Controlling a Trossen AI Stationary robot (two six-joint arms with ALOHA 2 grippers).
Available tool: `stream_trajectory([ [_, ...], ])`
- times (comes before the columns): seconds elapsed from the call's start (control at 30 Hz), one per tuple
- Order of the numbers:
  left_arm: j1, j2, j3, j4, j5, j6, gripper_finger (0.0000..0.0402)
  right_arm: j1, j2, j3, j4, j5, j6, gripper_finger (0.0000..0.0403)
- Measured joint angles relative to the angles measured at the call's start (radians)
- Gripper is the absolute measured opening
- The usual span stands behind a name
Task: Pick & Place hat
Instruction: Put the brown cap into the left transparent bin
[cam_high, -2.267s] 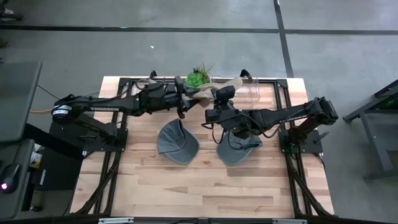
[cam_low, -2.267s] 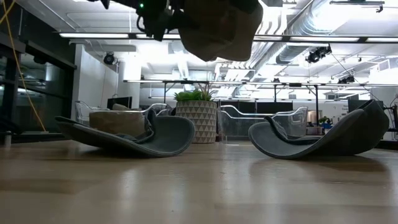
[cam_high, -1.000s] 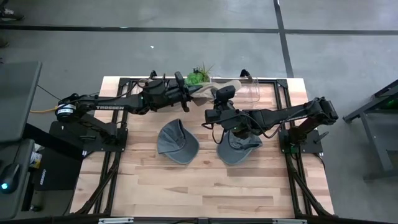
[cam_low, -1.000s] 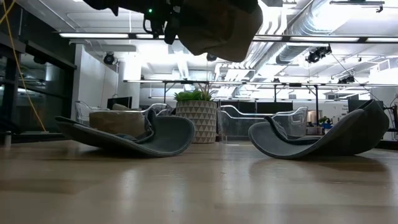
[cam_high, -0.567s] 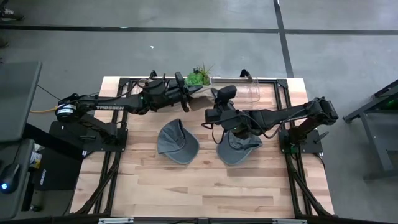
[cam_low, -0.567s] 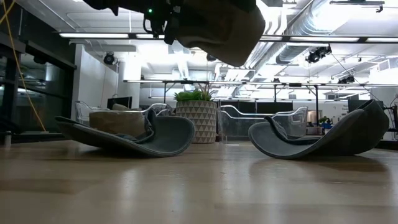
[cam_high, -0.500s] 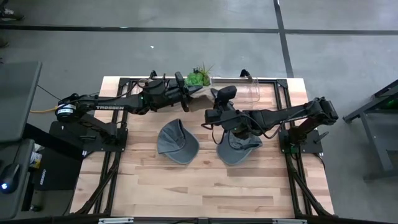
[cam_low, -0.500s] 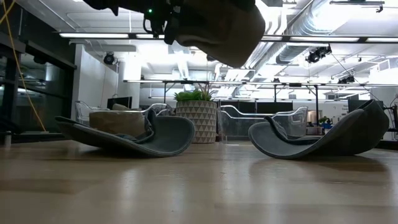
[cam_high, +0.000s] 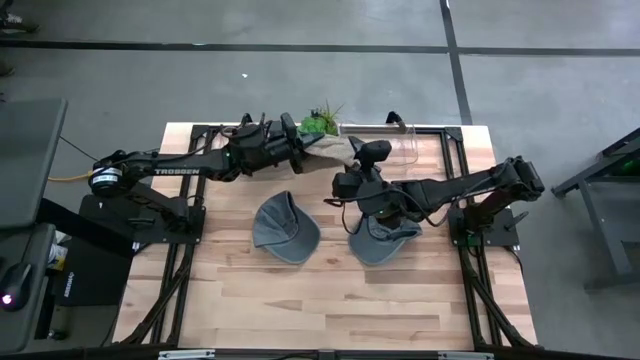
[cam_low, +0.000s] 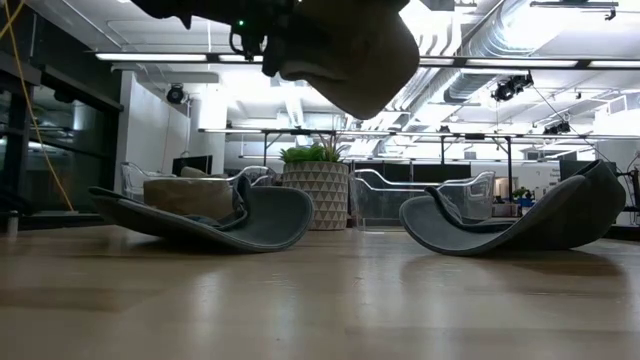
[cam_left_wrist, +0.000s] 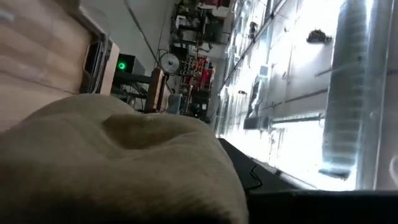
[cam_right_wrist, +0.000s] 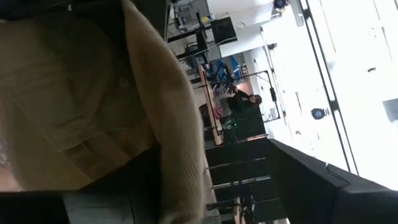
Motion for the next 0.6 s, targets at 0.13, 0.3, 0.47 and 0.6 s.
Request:
stream_trajectory([
  [0.13,0.043,-0.004,0.0,0.031,0.113,0.083,0.0,0.019,-0.018,0.0,0.001,0.043,0.056,0.026],
  [0.3,0.096,-0.034,0.002,0.032,0.207,0.174,0.0,0.026,-0.062,0.0,0.003,0.11,0.221,0.026],
  [0.47,0.164,-0.081,0.001,0.03,0.312,0.307,0.0,0.026,-0.116,0.001,0.007,0.115,0.432,0.026],
  [0.6,0.217,-0.135,0.001,0.005,0.411,0.433,0.0,0.026,-0.148,0.001,0.003,0.088,0.578,0.026],
])
